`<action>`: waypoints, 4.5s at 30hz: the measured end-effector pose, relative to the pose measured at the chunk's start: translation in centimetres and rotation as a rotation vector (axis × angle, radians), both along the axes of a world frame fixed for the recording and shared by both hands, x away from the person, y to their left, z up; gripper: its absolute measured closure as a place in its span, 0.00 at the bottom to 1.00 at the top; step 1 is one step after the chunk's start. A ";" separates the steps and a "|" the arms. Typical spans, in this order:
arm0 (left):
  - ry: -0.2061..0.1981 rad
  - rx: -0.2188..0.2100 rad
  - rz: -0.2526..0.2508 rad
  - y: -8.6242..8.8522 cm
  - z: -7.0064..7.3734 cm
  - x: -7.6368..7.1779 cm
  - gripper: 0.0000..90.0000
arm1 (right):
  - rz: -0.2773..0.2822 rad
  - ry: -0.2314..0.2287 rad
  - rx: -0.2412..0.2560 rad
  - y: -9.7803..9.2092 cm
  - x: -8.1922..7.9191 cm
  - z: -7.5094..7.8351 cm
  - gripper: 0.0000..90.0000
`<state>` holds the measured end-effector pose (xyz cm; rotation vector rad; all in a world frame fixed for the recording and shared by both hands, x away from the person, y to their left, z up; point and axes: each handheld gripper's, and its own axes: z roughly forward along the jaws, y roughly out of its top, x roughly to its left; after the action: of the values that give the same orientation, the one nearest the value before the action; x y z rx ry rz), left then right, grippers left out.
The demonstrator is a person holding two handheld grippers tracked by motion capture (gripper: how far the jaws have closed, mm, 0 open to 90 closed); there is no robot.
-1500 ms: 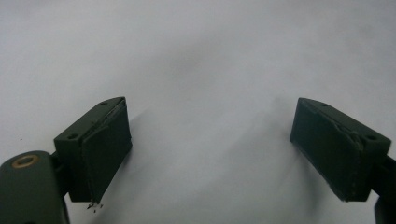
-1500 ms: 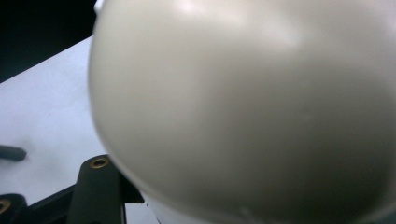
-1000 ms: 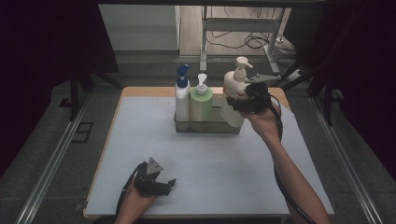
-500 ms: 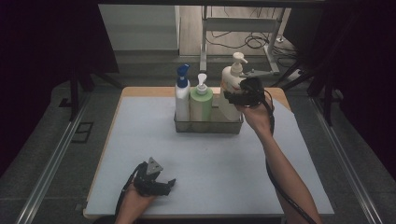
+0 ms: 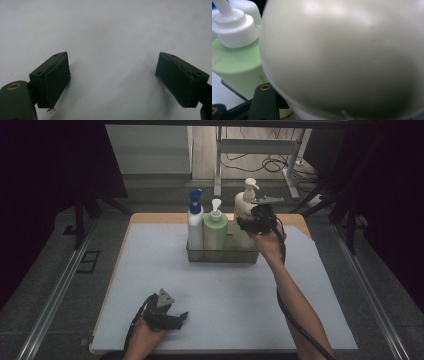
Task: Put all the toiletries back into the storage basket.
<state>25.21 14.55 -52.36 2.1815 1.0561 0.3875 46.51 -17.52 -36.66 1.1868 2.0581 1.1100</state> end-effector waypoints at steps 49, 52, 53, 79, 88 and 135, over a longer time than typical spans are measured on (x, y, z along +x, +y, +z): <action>0.002 -0.002 0.000 0.0 0.0 0.0 0.13 | 0.008 0.088 -0.015 0.7 -0.2 -5.6 0.41; 0.002 -0.001 0.000 0.0 0.0 0.0 0.13 | 0.006 0.092 -0.013 0.7 -0.2 -5.7 0.41; 0.002 -0.001 0.000 0.0 0.0 0.0 0.13 | 0.005 0.095 -0.012 0.7 -0.2 -5.8 0.41; 0.002 0.000 0.000 0.0 0.0 0.0 0.13 | 0.033 0.118 0.024 -0.2 0.0 -6.8 0.36; 0.002 -0.001 0.000 0.0 0.0 0.0 0.13 | 0.055 0.111 0.042 -1.3 -1.4 -6.3 0.36; 0.001 0.000 -0.001 0.0 0.0 0.0 0.13 | 0.033 0.155 0.001 -4.5 0.2 -7.1 0.99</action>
<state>25.22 14.56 -52.37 2.1818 1.0558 0.3862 46.67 -22.06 -43.74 1.2801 2.2002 1.0638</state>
